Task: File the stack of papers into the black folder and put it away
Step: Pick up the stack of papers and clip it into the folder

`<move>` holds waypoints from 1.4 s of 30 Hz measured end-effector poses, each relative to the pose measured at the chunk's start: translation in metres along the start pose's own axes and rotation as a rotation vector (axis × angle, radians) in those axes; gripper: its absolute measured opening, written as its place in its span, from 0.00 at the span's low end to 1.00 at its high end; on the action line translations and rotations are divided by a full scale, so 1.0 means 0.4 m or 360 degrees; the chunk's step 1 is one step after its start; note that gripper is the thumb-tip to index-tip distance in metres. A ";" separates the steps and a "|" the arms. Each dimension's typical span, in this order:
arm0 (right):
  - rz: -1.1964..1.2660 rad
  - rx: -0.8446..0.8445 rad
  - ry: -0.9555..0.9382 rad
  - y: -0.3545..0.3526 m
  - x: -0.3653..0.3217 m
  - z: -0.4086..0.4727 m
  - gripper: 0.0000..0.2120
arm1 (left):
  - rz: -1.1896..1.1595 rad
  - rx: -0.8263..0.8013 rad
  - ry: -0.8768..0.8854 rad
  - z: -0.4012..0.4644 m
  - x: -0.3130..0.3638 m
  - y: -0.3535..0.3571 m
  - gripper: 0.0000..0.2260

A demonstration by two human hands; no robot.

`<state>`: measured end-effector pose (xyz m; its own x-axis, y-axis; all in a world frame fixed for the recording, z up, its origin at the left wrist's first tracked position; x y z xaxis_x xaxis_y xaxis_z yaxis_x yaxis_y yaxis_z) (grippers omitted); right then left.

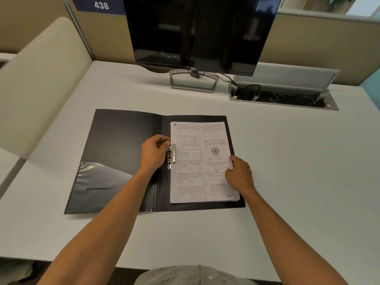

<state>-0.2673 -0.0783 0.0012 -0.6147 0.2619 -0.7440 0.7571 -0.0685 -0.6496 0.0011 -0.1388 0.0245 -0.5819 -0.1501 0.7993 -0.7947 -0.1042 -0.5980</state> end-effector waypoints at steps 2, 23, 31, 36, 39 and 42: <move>-0.0006 0.0002 -0.0008 0.000 -0.001 -0.001 0.15 | 0.0083 0.0002 0.0056 -0.014 -0.003 -0.002 0.04; -0.0153 -0.0018 -0.0138 -0.001 -0.008 -0.021 0.11 | 0.0731 0.0071 0.0558 -0.141 -0.054 -0.003 0.14; -0.0150 -0.0072 -0.0147 -0.013 -0.009 -0.009 0.12 | 0.0749 0.0020 0.0507 -0.161 -0.068 0.014 0.18; -0.0277 -0.0108 -0.0147 -0.008 -0.007 -0.005 0.14 | 0.0753 -0.0043 0.0453 -0.185 -0.088 0.029 0.19; -0.0317 -0.0126 -0.0141 -0.008 -0.006 -0.005 0.18 | 0.0750 -0.0065 0.0428 -0.193 -0.103 0.037 0.19; -0.0318 -0.0137 -0.0141 -0.009 -0.006 -0.006 0.19 | 0.0783 -0.0045 0.0474 -0.193 -0.111 0.043 0.17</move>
<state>-0.2680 -0.0762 0.0059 -0.7684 0.1762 -0.6152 0.6322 0.0593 -0.7726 -0.0001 -0.0581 -0.0166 -0.9047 0.1096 0.4118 -0.4199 -0.0653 -0.9052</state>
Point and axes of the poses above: each hand's wrist, its own z-axis towards the middle knuckle, its own y-axis out of the palm, x = y × z, the point moved 2 cm from there along z, towards the middle knuckle, and after that the axes turned 10 degrees about z, right-handed, at the moved point
